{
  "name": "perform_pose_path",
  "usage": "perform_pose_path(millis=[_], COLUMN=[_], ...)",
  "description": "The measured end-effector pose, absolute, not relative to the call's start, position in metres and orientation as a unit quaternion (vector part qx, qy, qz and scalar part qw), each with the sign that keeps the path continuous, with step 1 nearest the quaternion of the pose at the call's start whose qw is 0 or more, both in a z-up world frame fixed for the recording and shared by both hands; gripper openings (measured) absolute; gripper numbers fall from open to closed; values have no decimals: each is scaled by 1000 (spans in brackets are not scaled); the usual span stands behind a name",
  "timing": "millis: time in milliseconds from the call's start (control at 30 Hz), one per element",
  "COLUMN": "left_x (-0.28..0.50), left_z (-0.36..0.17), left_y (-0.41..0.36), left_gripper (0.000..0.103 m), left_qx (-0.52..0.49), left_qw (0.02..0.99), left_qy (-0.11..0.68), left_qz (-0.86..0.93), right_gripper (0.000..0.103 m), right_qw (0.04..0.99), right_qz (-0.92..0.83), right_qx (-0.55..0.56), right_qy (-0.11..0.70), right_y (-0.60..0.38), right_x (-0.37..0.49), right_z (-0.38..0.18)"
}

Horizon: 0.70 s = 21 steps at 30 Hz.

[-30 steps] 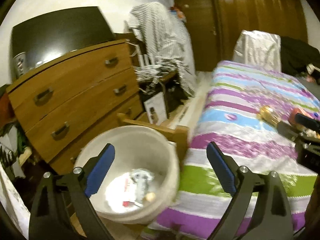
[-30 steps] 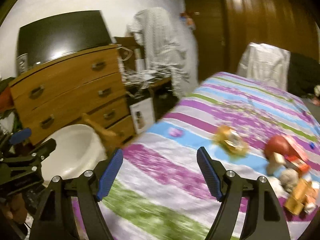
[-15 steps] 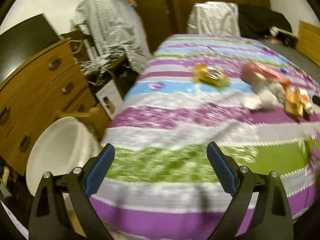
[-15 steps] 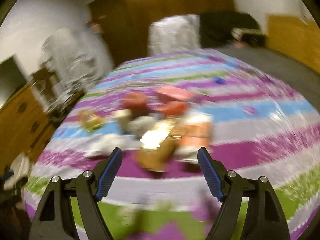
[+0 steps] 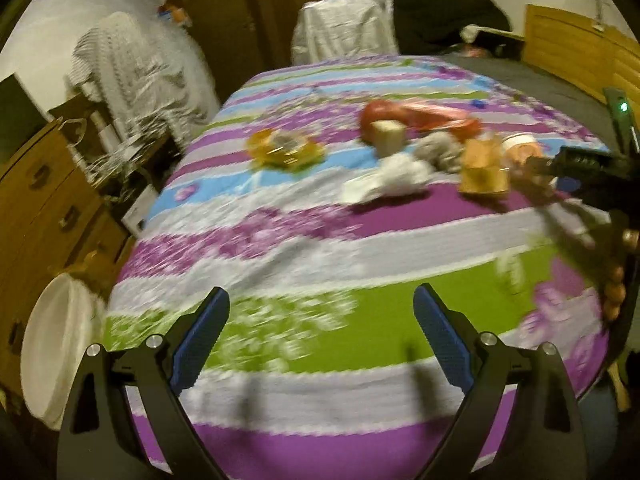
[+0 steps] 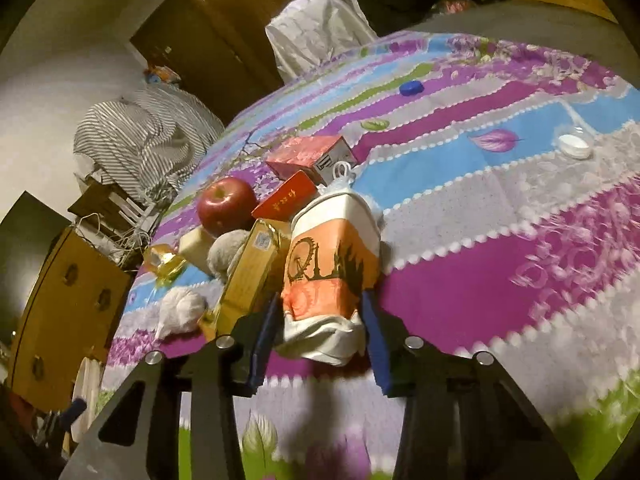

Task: Collect trash
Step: 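Grasp the gold cigarette box with the left tool while the right tool grasps the orange-white paper cup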

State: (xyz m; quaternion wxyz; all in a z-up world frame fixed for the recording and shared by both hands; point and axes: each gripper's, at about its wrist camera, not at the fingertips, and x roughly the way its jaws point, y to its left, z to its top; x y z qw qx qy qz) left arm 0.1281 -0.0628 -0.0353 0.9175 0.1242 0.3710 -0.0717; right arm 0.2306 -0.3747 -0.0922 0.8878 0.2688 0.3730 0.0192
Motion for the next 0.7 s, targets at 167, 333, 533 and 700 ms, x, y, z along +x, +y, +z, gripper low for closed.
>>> perform_pose_path(millis=[167,333,533,700], left_x=[133,160,217,254], left_z=[-31,-32,-55,-83], left_y=[-101,-149,-202,-223], left_gripper=[90,90,90,58], left_qx=[111,107,116,101], left_qw=[916,911,892,858], left_qy=[355,330,360,435], left_qz=[-150,-221,-249,-253], right_gripper=[43,43,43,43], right_qw=[885,885,886,886], right_qz=[29,36,41,41], right_qx=[294,315,330,334], right_qy=[359,340,322,319], right_y=[-388,-397,-412,-417], right_x=[184,132,93,80], right_z=[-87,-82,-75,-74])
